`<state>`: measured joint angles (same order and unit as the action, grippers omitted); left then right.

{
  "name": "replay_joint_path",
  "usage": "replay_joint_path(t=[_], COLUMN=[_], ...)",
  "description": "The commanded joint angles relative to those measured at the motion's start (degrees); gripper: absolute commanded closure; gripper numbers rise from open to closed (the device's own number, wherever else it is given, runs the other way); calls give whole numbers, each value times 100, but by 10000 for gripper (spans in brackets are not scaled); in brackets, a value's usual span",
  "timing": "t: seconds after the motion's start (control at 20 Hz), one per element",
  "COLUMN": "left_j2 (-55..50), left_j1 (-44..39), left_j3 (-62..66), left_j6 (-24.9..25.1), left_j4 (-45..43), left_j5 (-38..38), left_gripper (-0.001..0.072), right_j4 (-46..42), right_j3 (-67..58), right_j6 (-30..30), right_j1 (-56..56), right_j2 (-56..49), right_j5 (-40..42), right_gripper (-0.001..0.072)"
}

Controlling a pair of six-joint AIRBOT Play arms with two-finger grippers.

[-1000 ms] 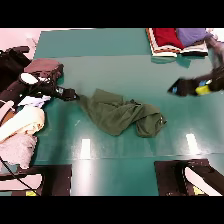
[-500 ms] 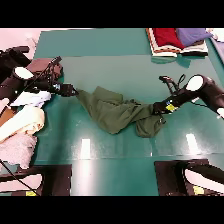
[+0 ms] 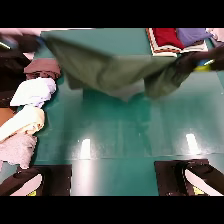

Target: Fold the shirts.

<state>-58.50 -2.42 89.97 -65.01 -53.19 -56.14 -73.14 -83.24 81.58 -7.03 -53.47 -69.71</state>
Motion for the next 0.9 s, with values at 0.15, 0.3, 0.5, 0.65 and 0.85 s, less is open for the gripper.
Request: replay_joint_path(t=[0.15,0.3,0.5,0.65,0.85], left_j2=[1174,1172,813,258,-343], left_j1=[2,2,2,2,2], left_j3=[2761,2957,1720,345,-1613], left_j6=[-184,-570,-1156,-1156,-1010], left_j4=[-439,-855,-946,-955,-968], left_j5=[105,4,-839,-1661,-1390], left_gripper=[683,682,682,682,682], right_j4=[-144,-496,-258,289,588], right_j3=[-2186,-2529,-2371,-1283,765], right_j6=[328,859,1097,1088,688], right_j1=[-4,-4,-9,-17,-13], right_j2=[1016,940,31,-645,-1163], right_j5=[-498,-1040,-2210,-2590,-1825], right_gripper=[692,692,692,692,690])
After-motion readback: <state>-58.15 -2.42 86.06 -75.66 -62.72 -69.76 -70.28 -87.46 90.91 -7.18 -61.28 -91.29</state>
